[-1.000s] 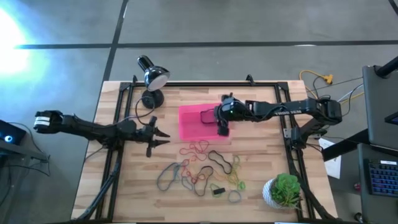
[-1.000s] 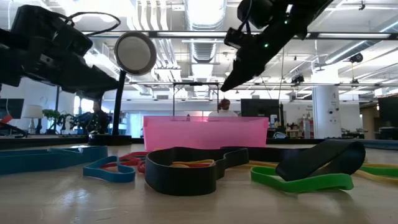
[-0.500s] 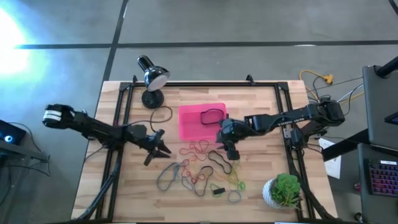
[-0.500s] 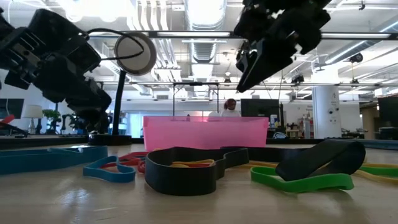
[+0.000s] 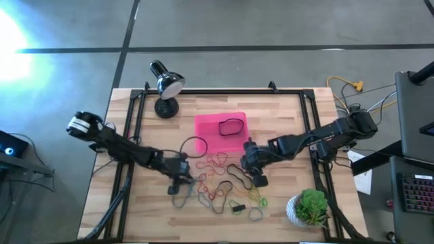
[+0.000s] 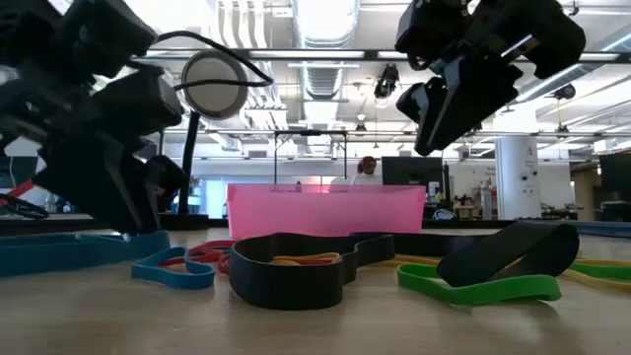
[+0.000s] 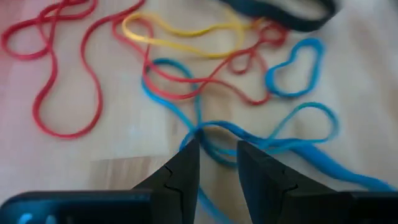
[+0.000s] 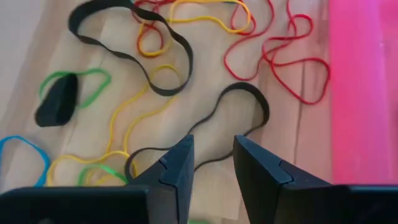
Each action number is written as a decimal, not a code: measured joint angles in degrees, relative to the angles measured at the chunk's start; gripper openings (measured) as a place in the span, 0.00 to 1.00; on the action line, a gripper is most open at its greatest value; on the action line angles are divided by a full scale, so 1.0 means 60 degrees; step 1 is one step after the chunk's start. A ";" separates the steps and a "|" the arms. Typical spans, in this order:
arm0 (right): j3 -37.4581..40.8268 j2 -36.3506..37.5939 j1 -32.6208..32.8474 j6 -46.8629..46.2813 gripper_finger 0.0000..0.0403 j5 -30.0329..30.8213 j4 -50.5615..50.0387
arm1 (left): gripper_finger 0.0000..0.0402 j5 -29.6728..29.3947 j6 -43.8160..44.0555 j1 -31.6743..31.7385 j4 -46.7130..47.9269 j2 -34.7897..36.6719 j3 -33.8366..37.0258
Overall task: Pick and place rubber bands into bin
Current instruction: Put the blue rubber band into the red bin, then put the black rubber band into the red bin
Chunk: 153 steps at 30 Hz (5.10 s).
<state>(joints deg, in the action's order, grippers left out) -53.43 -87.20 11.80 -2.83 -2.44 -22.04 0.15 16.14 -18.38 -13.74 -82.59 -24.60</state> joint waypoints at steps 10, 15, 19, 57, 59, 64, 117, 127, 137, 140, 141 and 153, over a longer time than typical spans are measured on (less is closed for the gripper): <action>0.0000 0.0033 0.0361 -0.0205 0.20 0.0266 0.0001 | 0.23 -0.1006 -0.0021 -0.0298 0.0392 -0.0232 -0.0429; 0.0000 0.0033 0.0414 -0.0222 0.18 0.0266 0.0003 | 0.23 -0.0914 -0.0338 -0.0481 0.0493 0.0572 -0.0409; 0.0000 0.0033 0.0415 -0.0245 0.17 0.0269 0.0053 | 0.23 -0.1558 -0.0510 -0.0490 0.1184 0.0923 -0.0378; 0.0007 0.0033 0.0432 -0.0251 0.17 0.0965 0.0211 | 0.00 -0.5989 -0.4183 -0.0243 0.0225 0.1604 -0.1528; 0.0007 0.0033 0.0432 -0.0251 0.17 0.1170 0.0211 | 0.00 -0.6458 -0.4950 -0.0077 -0.0740 0.1648 -0.1588; 0.0020 0.0033 0.0432 -0.0260 0.17 0.1362 0.0215 | 0.00 -0.6666 -0.6203 0.0492 -0.2927 0.1648 -0.1606; 0.0317 -0.2074 0.0443 -0.1467 0.17 0.1417 0.1347 | 0.19 -0.6633 -0.6215 0.2688 -0.3139 -0.0888 -0.1866; 0.0277 -0.1690 0.0443 -0.1537 0.17 0.1442 0.1358 | 0.19 -0.5633 -0.5333 0.3004 0.1006 -0.0596 -0.3592; 0.0420 -0.1887 0.0445 -0.1537 0.17 0.2050 0.1333 | 0.19 -0.5557 -0.5235 0.2763 0.1273 -0.0487 -0.3784; 0.0452 -0.1876 0.0436 -0.1537 0.17 0.2490 0.1314 | 0.19 -0.5549 -0.4982 0.2626 0.1470 -0.0458 -0.3778; 0.0452 -0.1875 0.0435 -0.1537 0.17 0.2518 0.1341 | 0.19 -0.5551 -0.4944 0.2577 0.1468 -0.0458 -0.3775; 0.0753 -0.1865 0.0422 -0.2061 0.17 0.2406 0.2237 | 0.19 -0.5548 -0.4725 0.2101 0.1473 -0.0447 -0.3457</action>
<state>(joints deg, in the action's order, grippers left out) -48.91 -98.39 14.33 -15.20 12.00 -8.62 -33.14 -12.21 -5.78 -4.91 -85.27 -45.34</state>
